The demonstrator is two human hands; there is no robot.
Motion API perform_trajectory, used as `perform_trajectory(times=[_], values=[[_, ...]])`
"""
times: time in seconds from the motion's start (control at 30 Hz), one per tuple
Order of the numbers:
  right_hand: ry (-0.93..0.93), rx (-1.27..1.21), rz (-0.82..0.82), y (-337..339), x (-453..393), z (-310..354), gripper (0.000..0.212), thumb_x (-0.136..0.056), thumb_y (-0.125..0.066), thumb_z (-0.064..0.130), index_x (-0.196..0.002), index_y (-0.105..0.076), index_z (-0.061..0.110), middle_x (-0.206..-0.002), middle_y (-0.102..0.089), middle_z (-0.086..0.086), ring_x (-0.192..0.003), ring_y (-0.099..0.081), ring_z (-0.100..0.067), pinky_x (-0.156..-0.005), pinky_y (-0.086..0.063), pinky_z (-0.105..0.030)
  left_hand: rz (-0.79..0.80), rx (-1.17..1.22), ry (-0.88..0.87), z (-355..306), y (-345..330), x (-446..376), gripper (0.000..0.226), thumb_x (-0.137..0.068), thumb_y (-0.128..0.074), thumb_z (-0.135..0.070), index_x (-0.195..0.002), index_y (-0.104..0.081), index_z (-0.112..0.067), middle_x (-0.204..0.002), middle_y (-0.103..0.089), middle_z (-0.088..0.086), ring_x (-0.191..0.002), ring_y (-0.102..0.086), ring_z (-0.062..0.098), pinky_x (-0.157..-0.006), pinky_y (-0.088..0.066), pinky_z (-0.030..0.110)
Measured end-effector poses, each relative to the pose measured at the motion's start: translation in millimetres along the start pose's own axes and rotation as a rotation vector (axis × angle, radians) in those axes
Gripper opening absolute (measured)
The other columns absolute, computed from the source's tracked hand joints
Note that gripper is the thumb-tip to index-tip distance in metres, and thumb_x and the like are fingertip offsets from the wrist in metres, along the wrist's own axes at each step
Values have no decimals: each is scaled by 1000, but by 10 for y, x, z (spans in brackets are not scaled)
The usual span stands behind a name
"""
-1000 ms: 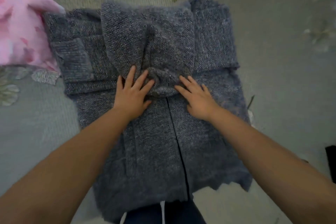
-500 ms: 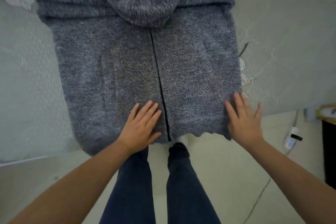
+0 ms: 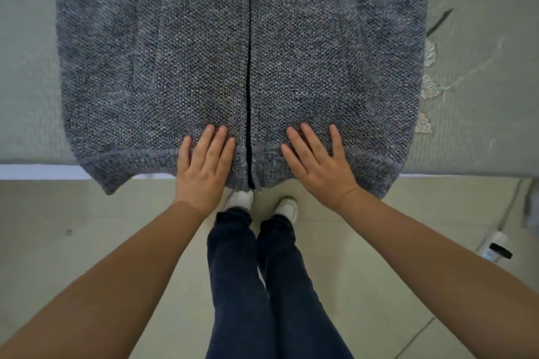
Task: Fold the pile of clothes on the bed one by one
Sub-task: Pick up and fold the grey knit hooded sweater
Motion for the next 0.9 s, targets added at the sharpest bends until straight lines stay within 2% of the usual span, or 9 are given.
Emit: perform_trajectory(times=[0.2, 0.3, 0.37, 0.43, 0.6, 0.67, 0.73, 0.83, 0.9], values=[[49, -98, -15, 83, 27, -31, 39, -89, -39, 14, -124, -53, 3, -123, -59, -16, -113, -56, -34, -86, -42, -61, -72, 3, 27, -8, -46, 39, 41, -82, -40, -4, -123, -43, -1, -120, -60, 20, -115, -54, 35, -102, -20, 46], [17, -239, -39, 270, 80, -114, 43, -80, -33, 2, -112, -60, -8, -117, -61, -23, -107, -58, -39, -82, -44, -59, -37, 29, 64, -31, 3, 32, 49, -78, -51, -2, -125, -38, 0, -123, -56, 23, -122, -45, 35, -106, -15, 46], [-23, -328, -48, 403, 152, -140, 46, -76, -29, -4, -111, -58, -12, -115, -60, -27, -106, -57, -44, -83, -43, -60, 21, 27, 206, -11, 67, 57, 69, -63, -74, 2, -124, -41, 3, -122, -55, 28, -118, -48, 41, -107, -21, 54], [-72, -338, -49, 504, 219, -152, 47, -74, -27, -7, -110, -57, -15, -114, -59, -30, -104, -56, -48, -81, -41, -62, 119, 86, 396, 77, 141, 105, 79, -48, -80, 10, -120, -49, 12, -121, -53, 33, -110, -50, 51, -92, -23, 67], [-165, -285, 12, 570, 237, -122, 54, -54, -52, -25, -107, -57, -18, -111, -59, -34, -101, -56, -51, -82, -40, -60, 149, 239, 387, 366, 268, 157, 64, -48, -65, 31, -110, -52, 23, -113, -50, 44, -101, -46, 63, -83, -23, 74], [-192, -293, 94, 558, 246, -58, 65, -44, -64, -31, -108, -56, -19, -111, -58, -35, -101, -55, -53, -82, -38, -61, 219, 284, 367, 412, 361, 198, 63, -56, -57, 33, -117, -46, 23, -121, -43, 44, -112, -39, 62, -95, -22, 67], [-209, -255, 171, 563, 251, 13, 72, -39, -70, -30, -109, -55, -19, -113, -56, -36, -103, -54, -53, -84, -38, -58, 301, 304, 389, 449, 441, 321, 63, -71, -46, 28, -131, -32, 15, -138, -27, 37, -131, -23, 51, -110, -6, 49], [-147, -223, 350, 596, 324, 157, 71, -76, -48, -19, -139, -15, -10, -147, -17, -30, -136, -16, -45, -109, -3, -41, 383, 316, 359, 489, 585, 544, 62, -85, -35, 15, -141, -12, 3, -150, -7, 23, -141, -2, 33, -110, 14, 30], [-140, -260, 573, 627, 444, 221, 67, -88, -28, -8, -142, 11, 2, -153, 12, -16, -141, 11, -31, -105, 18, -32, 454, 292, 334, 503, 721, 663, 62, -87, -32, 10, -143, -6, 1, -152, -2, 19, -142, 3, 29, -109, 17, 30]])
Point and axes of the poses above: each hand's wrist, its own x-axis away from the middle knuckle, its own y-axis out of the back of the hand, z = x × y, the point moved 3 cm from there along -x, towards the middle knuckle
